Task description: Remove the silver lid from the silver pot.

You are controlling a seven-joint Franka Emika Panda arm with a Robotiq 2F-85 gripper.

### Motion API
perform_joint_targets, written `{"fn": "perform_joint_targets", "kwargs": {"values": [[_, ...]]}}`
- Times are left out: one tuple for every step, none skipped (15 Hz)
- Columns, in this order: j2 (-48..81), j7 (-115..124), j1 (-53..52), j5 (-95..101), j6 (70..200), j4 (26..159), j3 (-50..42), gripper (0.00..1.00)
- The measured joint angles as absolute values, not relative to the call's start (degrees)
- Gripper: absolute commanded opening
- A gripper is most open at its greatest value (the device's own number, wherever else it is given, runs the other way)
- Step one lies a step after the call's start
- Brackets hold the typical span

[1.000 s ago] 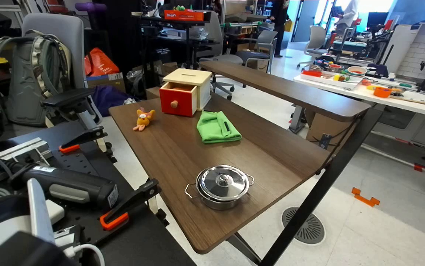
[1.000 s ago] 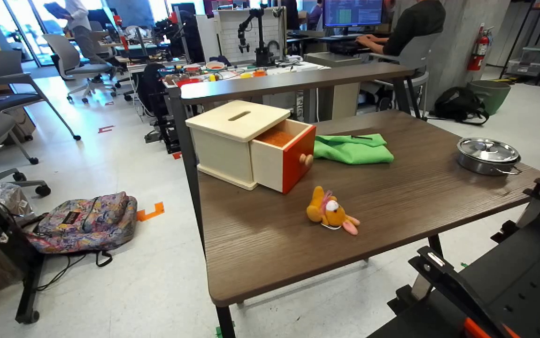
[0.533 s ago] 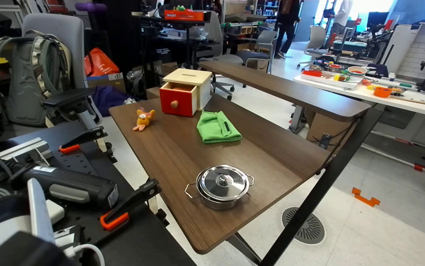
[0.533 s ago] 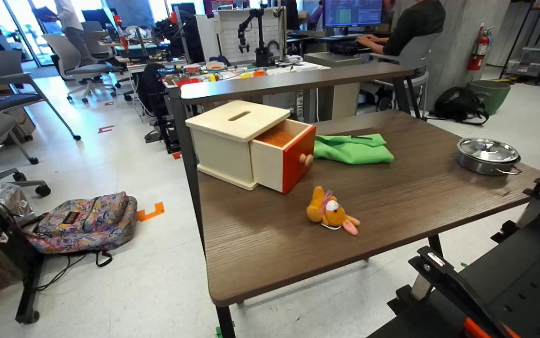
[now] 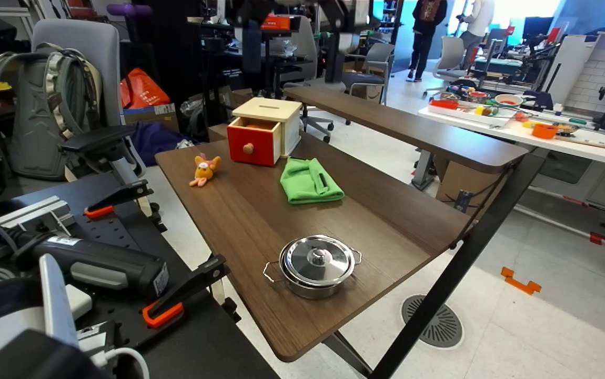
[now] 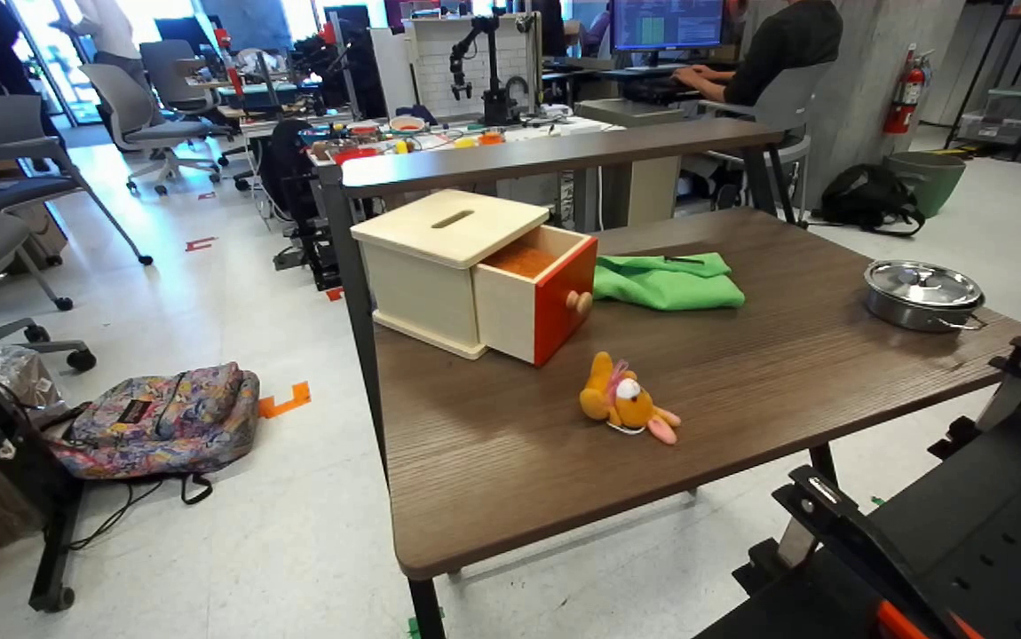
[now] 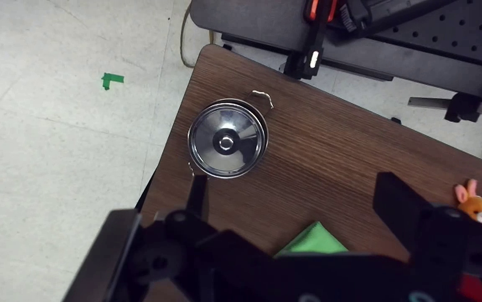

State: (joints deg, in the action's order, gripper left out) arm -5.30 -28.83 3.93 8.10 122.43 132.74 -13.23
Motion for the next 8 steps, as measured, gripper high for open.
{"fn": "perform_joint_targets", "kwargs": {"values": [[-3.0, -28.8, 4.4, 8.0, 124.4, 132.7, -13.2, 1.00], [-0.7, -28.8, 4.9, 7.7, 126.5, 132.7, -13.2, 1.00], [1.7, -28.8, 5.4, 7.4, 128.7, 132.7, -13.1, 1.00], [4.0, -28.8, 6.1, 7.2, 130.9, 132.6, -13.1, 1.00], [6.3, -28.8, 6.7, 7.0, 133.1, 132.6, -13.0, 1.00], [8.6, -28.8, 7.4, 6.5, 135.7, 132.6, -12.8, 1.00], [10.7, -28.8, 8.2, 5.9, 138.3, 132.6, -12.6, 1.00], [12.8, -29.0, 9.0, 5.1, 140.8, 132.7, -12.2, 1.00]]}}
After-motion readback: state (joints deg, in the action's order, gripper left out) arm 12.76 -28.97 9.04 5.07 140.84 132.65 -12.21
